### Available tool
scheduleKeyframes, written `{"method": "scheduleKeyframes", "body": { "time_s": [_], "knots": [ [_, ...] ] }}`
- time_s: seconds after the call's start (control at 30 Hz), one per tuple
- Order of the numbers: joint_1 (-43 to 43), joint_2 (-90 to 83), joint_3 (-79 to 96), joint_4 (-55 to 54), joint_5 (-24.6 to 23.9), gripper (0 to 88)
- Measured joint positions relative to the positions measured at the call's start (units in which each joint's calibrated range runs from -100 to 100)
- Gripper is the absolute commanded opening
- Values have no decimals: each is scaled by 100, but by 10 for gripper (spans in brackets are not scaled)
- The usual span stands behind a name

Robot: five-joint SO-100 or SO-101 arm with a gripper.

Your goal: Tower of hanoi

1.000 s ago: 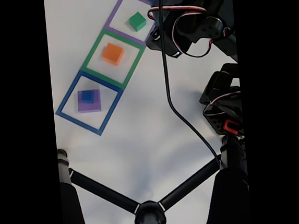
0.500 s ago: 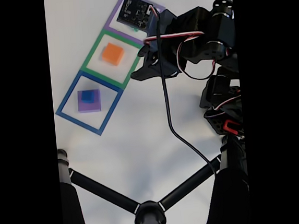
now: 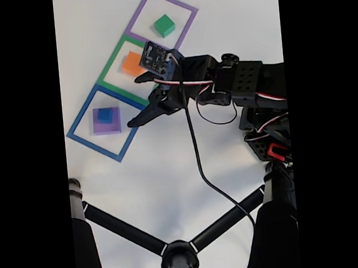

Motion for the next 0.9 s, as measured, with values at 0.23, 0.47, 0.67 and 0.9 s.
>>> {"method": "scheduleKeyframes", "body": {
  "time_s": [0.23,0.47,0.67,0.9],
  "knots": [
    [-136,1772,86,-2256,0,395],
    [-253,3577,-284,-3839,59,393],
    [-379,4475,-645,-4511,20,381],
    [-554,4845,-774,-4875,0,366]
  ]
}}
